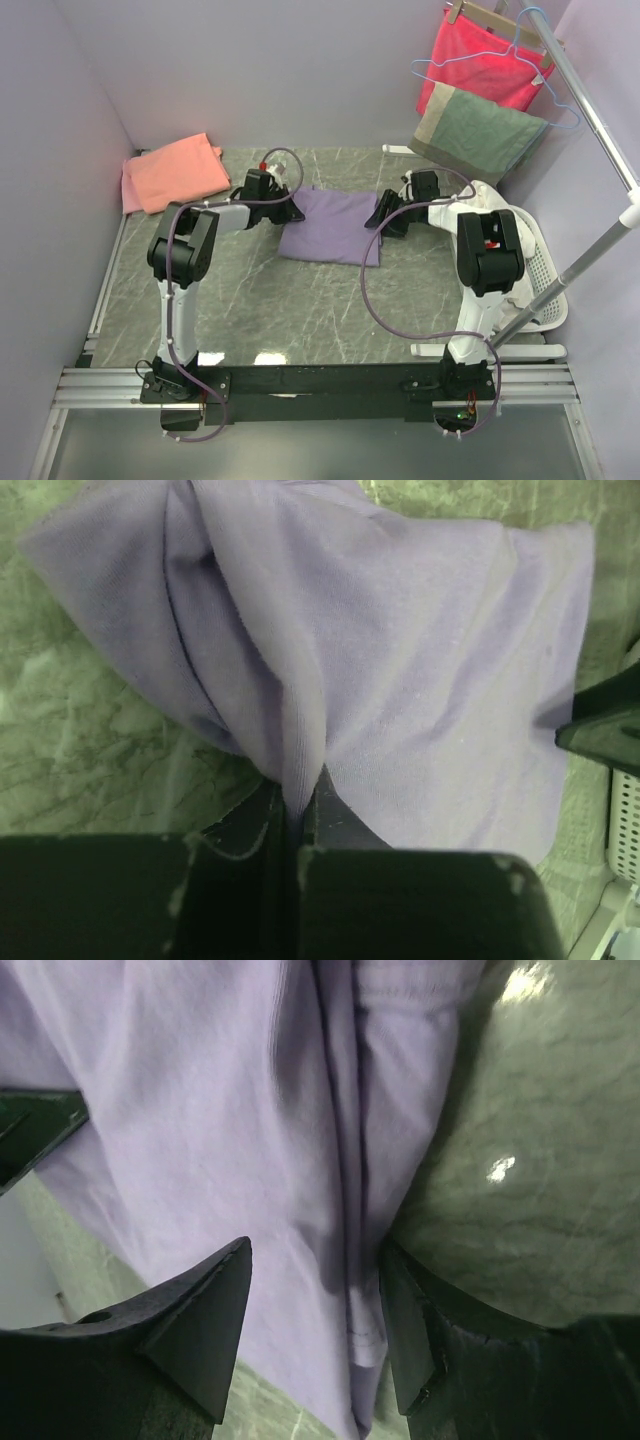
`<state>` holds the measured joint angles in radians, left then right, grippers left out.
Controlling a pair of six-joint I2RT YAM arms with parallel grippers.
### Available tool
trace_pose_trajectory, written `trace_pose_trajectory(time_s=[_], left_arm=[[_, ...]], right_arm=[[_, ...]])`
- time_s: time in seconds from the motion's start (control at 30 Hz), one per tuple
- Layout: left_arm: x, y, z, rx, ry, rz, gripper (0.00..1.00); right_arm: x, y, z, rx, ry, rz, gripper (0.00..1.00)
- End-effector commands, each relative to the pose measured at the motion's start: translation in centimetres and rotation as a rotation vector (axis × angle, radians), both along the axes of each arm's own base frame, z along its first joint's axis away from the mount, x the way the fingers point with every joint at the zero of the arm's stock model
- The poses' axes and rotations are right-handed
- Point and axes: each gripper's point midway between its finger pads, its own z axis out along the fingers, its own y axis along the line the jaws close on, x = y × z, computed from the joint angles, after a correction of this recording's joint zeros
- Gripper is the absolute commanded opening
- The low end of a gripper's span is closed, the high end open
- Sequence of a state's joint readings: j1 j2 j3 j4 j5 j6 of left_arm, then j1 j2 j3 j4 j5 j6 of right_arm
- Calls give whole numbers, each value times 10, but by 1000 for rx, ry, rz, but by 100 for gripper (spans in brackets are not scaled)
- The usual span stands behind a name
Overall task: Fold and stack the t-shirts
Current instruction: Put the neatly folded tshirt into the corner of the board with the left arm
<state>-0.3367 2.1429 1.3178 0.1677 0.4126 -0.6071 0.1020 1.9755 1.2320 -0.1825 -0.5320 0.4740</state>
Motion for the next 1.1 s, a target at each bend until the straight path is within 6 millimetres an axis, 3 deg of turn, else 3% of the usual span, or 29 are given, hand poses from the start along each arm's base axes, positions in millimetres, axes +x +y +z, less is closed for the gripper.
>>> trace_pose_trajectory(time_s=[0.0, 0.13, 0.37, 0.43, 0.47, 0.53, 0.57, 0.63, 0.67, 0.73, 0.77, 0.8, 0.87, 0.9, 0.93, 0.97, 1.03, 1.07], left_arm=[[-3, 16, -17, 131, 72, 11, 1], [24, 37, 34, 168, -27, 51, 1], [82, 121, 121, 262, -209, 200, 1], [91, 140, 127, 305, -218, 216, 1], [103, 154, 146, 313, -256, 247, 1], [115, 172, 151, 352, -272, 264, 1], [124, 185, 170, 364, -304, 287, 1], [134, 202, 175, 414, -323, 312, 1], [140, 216, 188, 429, -351, 341, 1], [148, 233, 187, 464, -361, 358, 1], [154, 254, 201, 477, -385, 400, 1], [157, 264, 188, 491, -351, 403, 1], [163, 299, 195, 512, -359, 463, 1], [166, 310, 182, 518, -335, 472, 1], [166, 323, 182, 520, -331, 501, 1], [163, 347, 172, 528, -306, 541, 1], [162, 370, 173, 518, -319, 599, 1], [155, 393, 160, 523, -288, 638, 1]], right_arm=[[-3, -1, 26, 5, -72, 6, 61], [-12, -1, 25, 3, -62, 9, 61], [-18, -1, 34, 6, -73, 22, 63], [-18, -1, 35, 7, -75, 24, 63], [-18, -1, 36, 8, -77, 23, 63], [-18, -1, 36, 10, -78, 23, 63], [-18, 0, 35, 15, -76, 23, 63], [-17, 1, 34, 19, -74, 23, 63], [-16, 2, 34, 20, -74, 25, 63], [-15, 3, 33, 24, -71, 27, 63], [-15, 3, 31, 23, -67, 28, 63], [-16, 3, 29, 27, -60, 33, 63], [-16, 3, 29, 26, -59, 36, 63], [-16, 5, 27, 25, -56, 40, 64], [-16, 5, 26, 27, -52, 40, 64], [-16, 6, 25, 28, -52, 42, 64], [-15, 7, 23, 32, -46, 47, 64], [-15, 8, 21, 33, -42, 49, 64]])
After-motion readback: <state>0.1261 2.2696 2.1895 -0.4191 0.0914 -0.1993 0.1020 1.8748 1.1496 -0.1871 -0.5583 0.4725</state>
